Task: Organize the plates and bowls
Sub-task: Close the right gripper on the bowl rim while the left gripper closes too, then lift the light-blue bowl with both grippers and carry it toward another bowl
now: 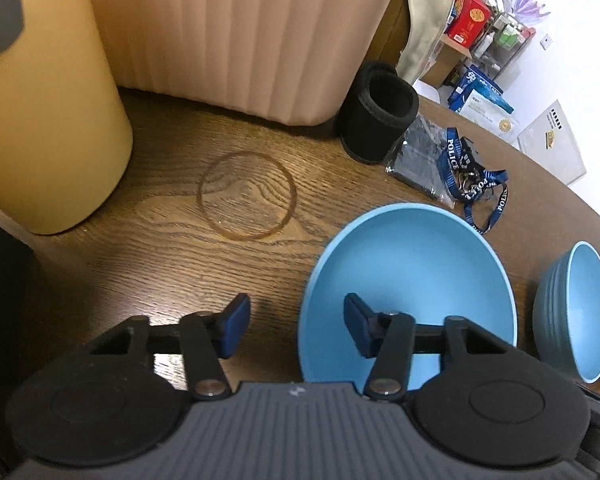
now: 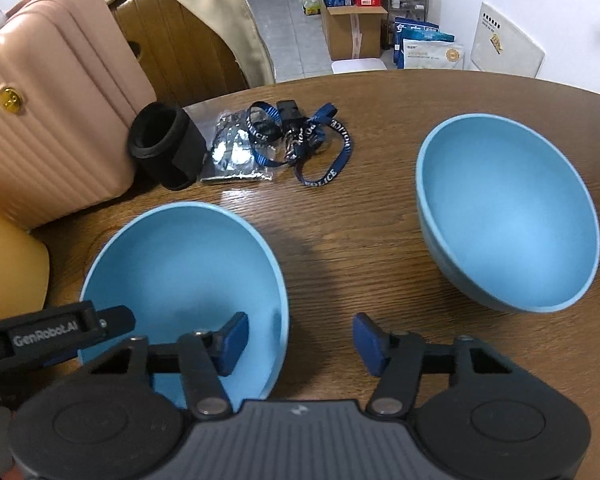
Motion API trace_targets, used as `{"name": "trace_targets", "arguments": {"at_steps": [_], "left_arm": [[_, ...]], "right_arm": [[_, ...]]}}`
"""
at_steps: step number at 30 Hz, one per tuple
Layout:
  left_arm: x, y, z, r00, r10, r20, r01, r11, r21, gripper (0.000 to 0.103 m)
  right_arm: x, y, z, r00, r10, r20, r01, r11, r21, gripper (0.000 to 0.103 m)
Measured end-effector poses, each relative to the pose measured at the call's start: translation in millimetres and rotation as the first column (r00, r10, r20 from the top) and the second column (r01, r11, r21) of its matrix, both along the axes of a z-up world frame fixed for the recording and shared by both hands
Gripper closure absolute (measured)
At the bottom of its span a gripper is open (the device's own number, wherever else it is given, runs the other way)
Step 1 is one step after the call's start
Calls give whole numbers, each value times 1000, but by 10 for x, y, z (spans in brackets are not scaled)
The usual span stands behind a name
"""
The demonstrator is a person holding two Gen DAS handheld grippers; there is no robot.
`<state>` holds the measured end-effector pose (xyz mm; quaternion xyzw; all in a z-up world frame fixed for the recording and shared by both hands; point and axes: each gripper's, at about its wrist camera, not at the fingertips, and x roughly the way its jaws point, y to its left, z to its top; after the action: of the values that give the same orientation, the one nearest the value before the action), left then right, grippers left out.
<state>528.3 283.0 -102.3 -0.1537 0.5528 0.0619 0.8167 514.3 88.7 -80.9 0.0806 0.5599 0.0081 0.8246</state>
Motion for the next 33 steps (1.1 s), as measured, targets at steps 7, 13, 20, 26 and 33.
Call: {"name": "trace_targets", "arguments": {"at_steps": [7, 13, 20, 26, 33], "left_arm": [[21, -27, -74, 1000, -23, -1, 23, 999, -29, 81], [7, -53, -76, 999, -34, 7, 34, 999, -28, 86], [-51, -90, 10, 998, -49, 30, 49, 999, -19, 86], [-131, -140, 157, 997, -61, 55, 62, 998, -16, 86], [-292, -267, 375, 991, -91, 96, 92, 996, -3, 86]], "right_arm": [[6, 28, -101, 1000, -3, -20, 4, 999, 52, 87], [-41, 87, -84, 1000, 15, -2, -15, 999, 47, 94], [-108, 53, -47, 1000, 7, 13, -7, 999, 47, 94], [-183, 6, 61, 999, -2, 36, 0, 999, 47, 94], [-353, -101, 261, 997, -23, 70, 19, 998, 52, 94]]}}
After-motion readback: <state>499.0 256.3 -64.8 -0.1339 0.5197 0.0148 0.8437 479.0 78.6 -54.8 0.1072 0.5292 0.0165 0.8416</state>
